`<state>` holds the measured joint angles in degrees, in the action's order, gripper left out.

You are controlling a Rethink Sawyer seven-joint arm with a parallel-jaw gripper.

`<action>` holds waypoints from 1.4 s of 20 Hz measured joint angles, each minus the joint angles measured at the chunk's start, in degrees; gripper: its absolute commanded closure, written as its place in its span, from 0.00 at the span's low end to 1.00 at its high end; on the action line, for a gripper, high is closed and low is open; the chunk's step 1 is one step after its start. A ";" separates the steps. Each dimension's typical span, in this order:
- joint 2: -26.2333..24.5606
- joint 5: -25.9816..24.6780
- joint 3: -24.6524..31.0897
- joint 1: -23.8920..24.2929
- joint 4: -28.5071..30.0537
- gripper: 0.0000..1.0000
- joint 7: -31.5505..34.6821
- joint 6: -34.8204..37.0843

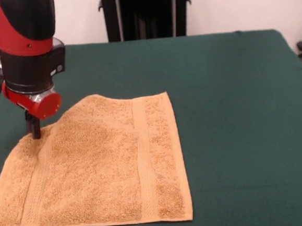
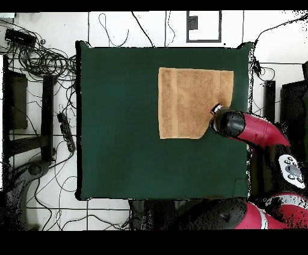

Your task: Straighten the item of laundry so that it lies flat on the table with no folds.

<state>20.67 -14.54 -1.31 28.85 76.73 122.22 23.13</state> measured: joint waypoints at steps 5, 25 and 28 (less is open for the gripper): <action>0.62 -6.25 4.78 3.01 0.01 1.00 -0.78 0.01; 5.49 -17.27 11.94 4.14 -0.03 1.00 -1.12 10.78; 7.31 -16.02 10.66 1.30 -0.03 1.00 -1.12 17.88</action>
<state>27.98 -30.56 9.35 30.15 76.70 121.10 41.01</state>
